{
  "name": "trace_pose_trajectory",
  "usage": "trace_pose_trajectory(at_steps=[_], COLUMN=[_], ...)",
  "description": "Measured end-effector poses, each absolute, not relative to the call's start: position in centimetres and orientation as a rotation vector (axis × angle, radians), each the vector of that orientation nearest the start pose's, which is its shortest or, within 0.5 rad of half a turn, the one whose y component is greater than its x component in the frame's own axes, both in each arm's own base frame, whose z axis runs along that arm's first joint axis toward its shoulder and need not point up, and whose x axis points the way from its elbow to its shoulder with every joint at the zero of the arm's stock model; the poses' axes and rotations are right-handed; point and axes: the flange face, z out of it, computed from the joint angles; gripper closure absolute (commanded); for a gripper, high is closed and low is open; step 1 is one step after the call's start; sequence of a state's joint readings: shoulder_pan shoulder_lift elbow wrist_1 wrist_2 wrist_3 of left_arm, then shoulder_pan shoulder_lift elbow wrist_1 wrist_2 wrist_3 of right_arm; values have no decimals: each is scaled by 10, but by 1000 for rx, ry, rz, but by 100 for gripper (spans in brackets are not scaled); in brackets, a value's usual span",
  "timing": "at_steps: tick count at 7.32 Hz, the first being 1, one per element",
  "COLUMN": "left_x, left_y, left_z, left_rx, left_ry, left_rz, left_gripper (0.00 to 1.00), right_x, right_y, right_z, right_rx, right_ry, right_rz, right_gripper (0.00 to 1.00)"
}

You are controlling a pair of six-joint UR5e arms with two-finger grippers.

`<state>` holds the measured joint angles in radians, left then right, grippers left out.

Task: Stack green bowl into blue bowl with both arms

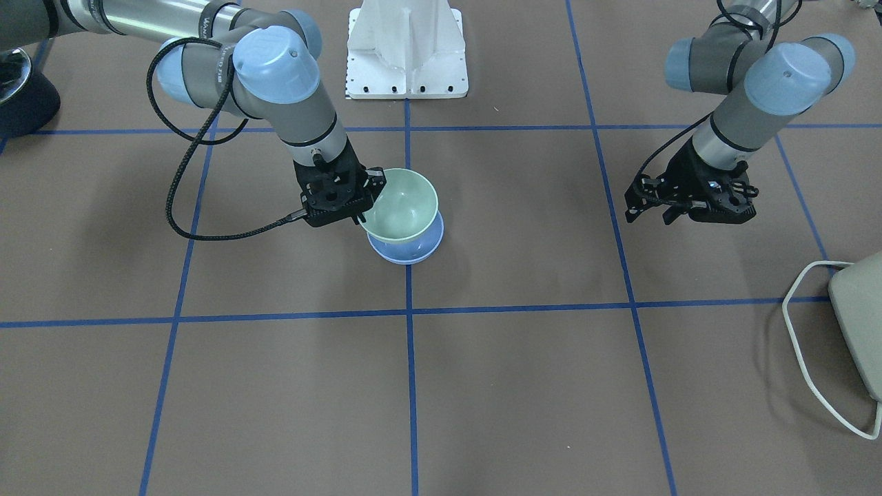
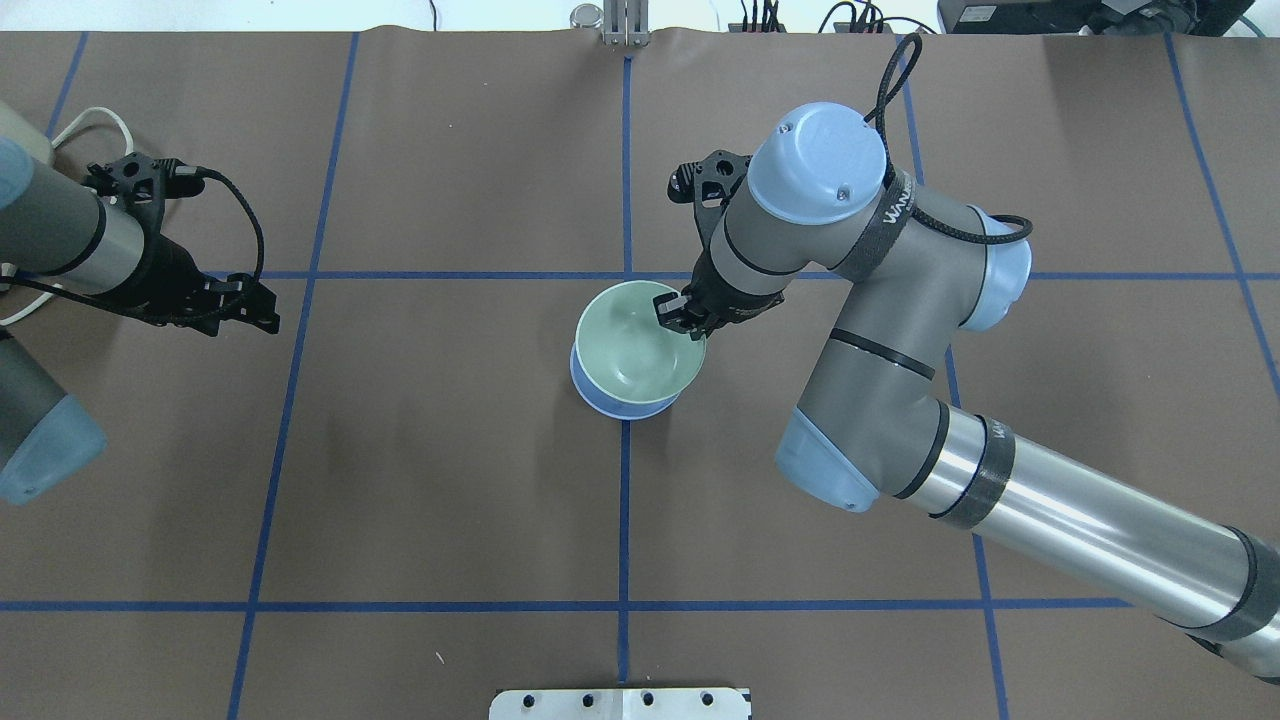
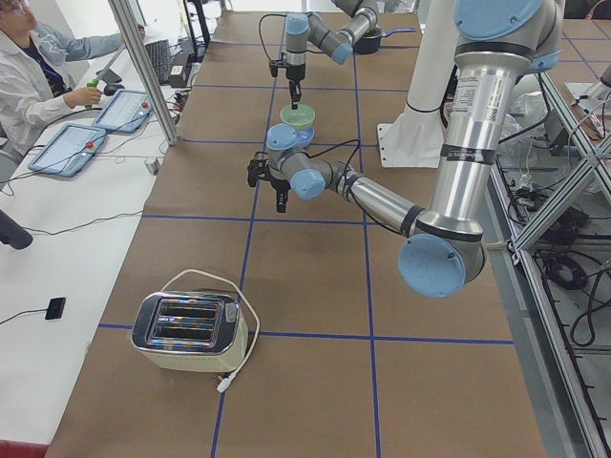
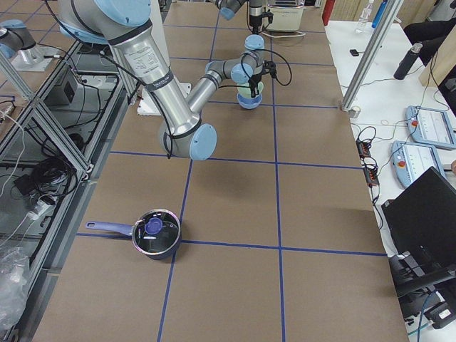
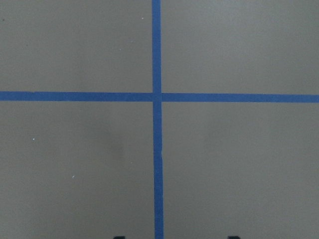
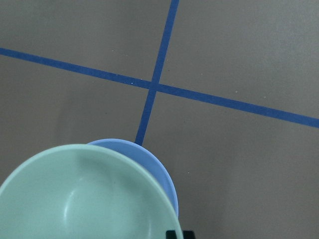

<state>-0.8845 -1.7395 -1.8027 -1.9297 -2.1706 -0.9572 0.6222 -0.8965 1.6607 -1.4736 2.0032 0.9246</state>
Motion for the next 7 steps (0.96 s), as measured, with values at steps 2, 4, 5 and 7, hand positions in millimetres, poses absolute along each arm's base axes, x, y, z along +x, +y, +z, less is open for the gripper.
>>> trace_pose_trajectory(at_steps=[2, 4, 5, 7], left_x=[297, 298, 298, 298], left_y=[-483, -483, -483, -484], left_z=[421, 422, 422, 423], left_rx=[81, 80, 79, 78], left_ry=[924, 922, 922, 921], left_rz=[-23, -23, -23, -23], left_gripper=[25, 25, 26, 25], right_x=[-510, -518, -526, -535], right_y=[-470, -470, -473, -477], right_z=[207, 208, 212, 215], right_rx=[182, 199, 212, 227], right_ry=[-912, -905, -912, -931], right_rz=[-212, -214, -216, -213], right_gripper=[97, 97, 97, 97])
